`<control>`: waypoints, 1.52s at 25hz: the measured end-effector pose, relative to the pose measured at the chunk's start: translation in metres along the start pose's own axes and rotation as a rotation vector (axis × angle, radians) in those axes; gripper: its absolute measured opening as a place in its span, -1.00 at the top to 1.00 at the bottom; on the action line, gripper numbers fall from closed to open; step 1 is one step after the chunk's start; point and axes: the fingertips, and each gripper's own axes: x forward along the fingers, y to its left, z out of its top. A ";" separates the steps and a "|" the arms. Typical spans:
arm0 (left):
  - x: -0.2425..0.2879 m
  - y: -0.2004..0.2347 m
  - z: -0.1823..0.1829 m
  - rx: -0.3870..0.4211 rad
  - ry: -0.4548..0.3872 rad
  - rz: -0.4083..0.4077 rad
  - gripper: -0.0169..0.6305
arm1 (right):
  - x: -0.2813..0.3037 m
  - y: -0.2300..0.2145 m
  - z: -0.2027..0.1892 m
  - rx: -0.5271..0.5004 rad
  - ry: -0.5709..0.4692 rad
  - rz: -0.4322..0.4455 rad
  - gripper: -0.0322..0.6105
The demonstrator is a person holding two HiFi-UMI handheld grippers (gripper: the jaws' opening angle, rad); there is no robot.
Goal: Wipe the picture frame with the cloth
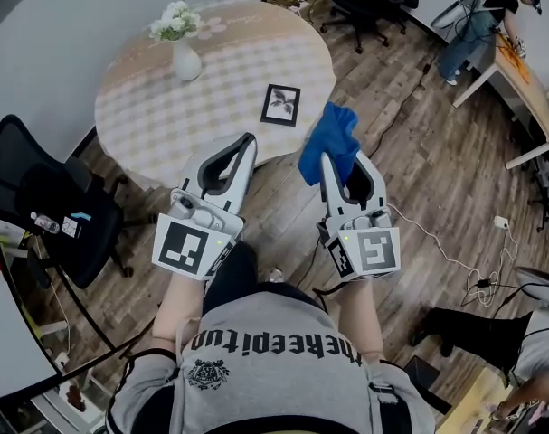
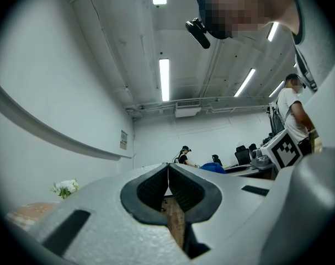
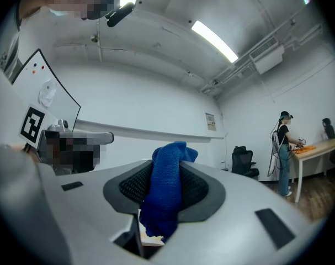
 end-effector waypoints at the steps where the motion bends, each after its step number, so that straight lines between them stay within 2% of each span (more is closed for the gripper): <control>1: 0.002 0.002 -0.002 0.000 0.001 -0.002 0.89 | 0.002 -0.001 -0.001 -0.002 0.000 -0.003 0.51; 10: 0.035 0.034 -0.014 -0.027 -0.006 -0.049 0.89 | 0.039 -0.013 -0.005 -0.017 0.016 -0.053 0.51; 21: 0.069 0.097 -0.026 -0.050 -0.024 -0.138 0.89 | 0.103 -0.009 -0.007 -0.028 0.015 -0.139 0.51; 30: 0.085 0.140 -0.036 -0.069 -0.043 -0.201 0.89 | 0.141 -0.001 -0.012 -0.040 0.010 -0.209 0.51; 38: 0.089 0.161 -0.042 -0.092 -0.056 -0.254 0.89 | 0.156 0.006 -0.012 -0.051 0.008 -0.268 0.51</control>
